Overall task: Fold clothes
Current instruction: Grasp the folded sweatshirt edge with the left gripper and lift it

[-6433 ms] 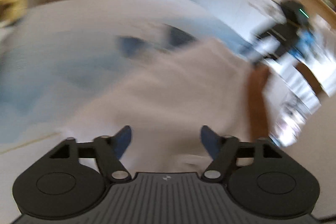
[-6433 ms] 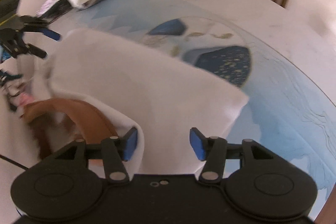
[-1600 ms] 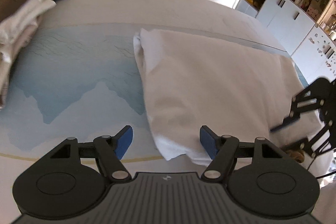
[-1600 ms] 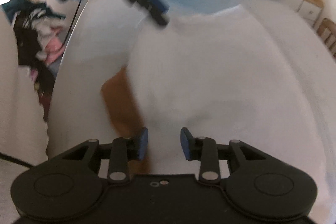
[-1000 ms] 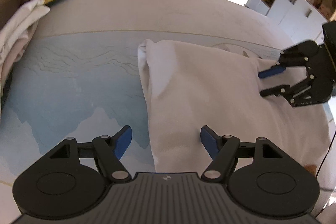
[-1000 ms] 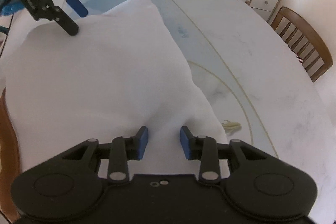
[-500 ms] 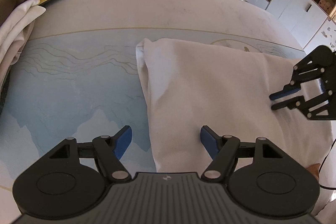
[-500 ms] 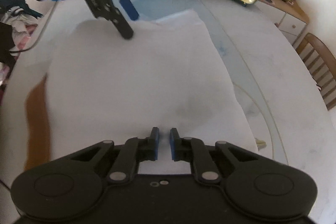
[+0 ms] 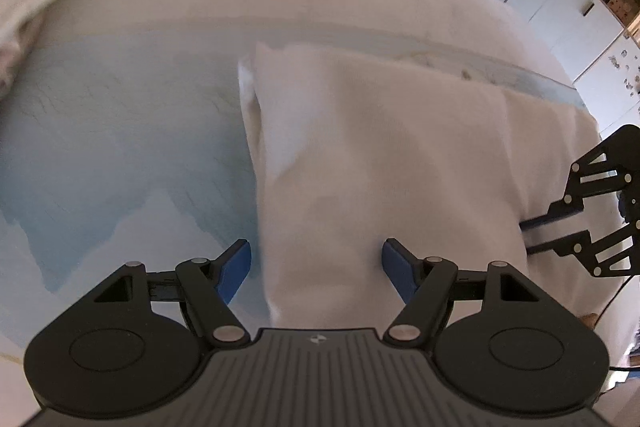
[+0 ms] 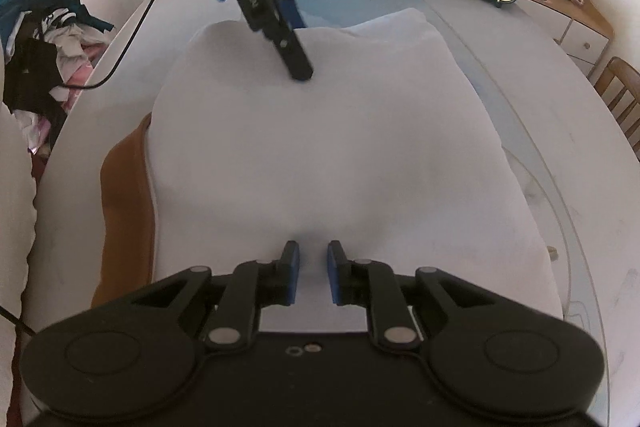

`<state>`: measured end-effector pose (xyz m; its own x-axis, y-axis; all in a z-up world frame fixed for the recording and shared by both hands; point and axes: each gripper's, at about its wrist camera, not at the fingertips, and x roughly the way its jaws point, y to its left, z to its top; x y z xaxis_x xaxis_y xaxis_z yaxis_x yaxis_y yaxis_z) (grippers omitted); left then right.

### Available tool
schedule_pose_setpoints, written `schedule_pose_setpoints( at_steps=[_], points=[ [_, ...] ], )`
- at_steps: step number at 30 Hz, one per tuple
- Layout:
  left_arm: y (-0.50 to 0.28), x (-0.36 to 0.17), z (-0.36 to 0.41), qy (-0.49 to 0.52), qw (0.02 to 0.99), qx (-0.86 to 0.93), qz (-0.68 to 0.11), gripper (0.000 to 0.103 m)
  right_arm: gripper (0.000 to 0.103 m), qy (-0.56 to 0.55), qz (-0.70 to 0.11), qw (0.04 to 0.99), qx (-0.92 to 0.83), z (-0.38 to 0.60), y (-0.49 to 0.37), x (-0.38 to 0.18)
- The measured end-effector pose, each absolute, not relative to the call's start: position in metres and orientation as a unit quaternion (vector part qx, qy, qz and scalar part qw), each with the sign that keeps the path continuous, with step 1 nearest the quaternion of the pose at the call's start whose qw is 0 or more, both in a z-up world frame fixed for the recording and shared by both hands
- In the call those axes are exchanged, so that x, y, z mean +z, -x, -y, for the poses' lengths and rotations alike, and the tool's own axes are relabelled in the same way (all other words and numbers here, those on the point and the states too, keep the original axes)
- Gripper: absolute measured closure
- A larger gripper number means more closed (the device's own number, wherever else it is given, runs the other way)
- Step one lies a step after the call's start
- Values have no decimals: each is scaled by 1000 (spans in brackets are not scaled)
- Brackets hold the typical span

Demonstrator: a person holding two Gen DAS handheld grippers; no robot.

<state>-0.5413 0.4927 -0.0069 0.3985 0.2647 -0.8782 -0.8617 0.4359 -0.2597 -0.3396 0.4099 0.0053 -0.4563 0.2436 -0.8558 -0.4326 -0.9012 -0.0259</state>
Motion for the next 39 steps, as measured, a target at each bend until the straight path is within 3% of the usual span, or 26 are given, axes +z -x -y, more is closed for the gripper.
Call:
schedule_pose_setpoints(
  at_steps=[3,8,11,13,17,32,39],
  points=[
    [536,-11,-492,398,743,363,-396,22,0,477,-100,202,849,-410,339,3],
    [515,-12,-485,389,730,379,-415,23,0,468,-105,210,852,-408,336,2],
    [508,-8,-481,387,729,385,-412,46,0,465,-101,216,853,-406,336,1],
    [506,-2,-478,385,730,393,-405,67,0,461,-101,221,853,-405,335,0],
    [504,14,-469,353,747,404,-392,87,0,452,-100,233,855,-402,333,-2],
    [427,99,-417,231,849,332,-339,90,0,405,-112,299,857,-363,305,23],
    [368,93,-420,225,871,256,-355,90,0,411,-152,320,840,-307,273,23]
  ],
)
